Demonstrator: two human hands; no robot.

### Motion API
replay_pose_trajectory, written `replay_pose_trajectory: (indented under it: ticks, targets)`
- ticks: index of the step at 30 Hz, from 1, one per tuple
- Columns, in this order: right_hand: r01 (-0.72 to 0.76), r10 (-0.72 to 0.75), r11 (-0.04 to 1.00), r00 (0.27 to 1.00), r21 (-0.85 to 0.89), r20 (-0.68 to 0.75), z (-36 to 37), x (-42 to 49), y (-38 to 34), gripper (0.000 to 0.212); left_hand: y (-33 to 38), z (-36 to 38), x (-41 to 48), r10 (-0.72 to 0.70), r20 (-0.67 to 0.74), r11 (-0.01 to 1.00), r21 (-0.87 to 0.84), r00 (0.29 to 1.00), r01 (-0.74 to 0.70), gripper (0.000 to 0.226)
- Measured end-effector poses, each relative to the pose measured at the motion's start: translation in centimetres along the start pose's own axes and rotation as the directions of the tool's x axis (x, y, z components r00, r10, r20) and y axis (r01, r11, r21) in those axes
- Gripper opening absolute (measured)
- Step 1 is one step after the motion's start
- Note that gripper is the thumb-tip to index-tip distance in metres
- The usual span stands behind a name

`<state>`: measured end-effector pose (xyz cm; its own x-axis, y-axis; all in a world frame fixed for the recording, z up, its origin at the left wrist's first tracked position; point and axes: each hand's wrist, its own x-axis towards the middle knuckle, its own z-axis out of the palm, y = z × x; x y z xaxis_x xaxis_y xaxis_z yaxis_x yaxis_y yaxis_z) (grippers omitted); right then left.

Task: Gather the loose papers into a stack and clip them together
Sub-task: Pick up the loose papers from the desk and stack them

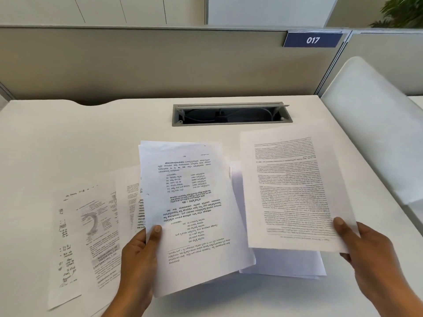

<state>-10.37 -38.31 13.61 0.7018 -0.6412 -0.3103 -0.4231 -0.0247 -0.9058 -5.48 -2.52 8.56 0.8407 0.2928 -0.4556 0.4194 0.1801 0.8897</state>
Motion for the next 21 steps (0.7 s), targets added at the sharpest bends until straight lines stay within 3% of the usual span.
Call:
replay_pose_trajectory:
  ticks: [6, 12, 16, 21]
  targets:
    - [-0.065, 0.040, 0.989, 0.982, 0.134, 0.185, 3.2, -2.3, 0.0, 0.018, 0.4, 1.0, -0.4, 0.008, 0.020, 1.000, -0.017, 1.000, -0.008, 0.017]
    - [-0.022, 0.008, 0.998, 0.976, 0.063, 0.217, 7.2, -4.3, 0.6, 0.009, 0.9, 2.3, -1.5, -0.007, 0.079, 1.000, -0.026, 0.997, 0.009, 0.018]
    - [-0.070, 0.065, 0.998, 0.946, 0.006, 0.319, 8.4, -4.8, 0.8, 0.017, 1.2, 3.3, -2.3, -0.021, 0.095, 0.999, -0.025, 0.995, 0.023, 0.024]
    - [0.018, -0.008, 0.999, 0.941, -0.027, 0.338, 9.0, -5.4, 0.7, 0.023, 1.7, 4.1, -2.6, -0.035, 0.047, 0.993, -0.112, 0.998, 0.041, 0.030]
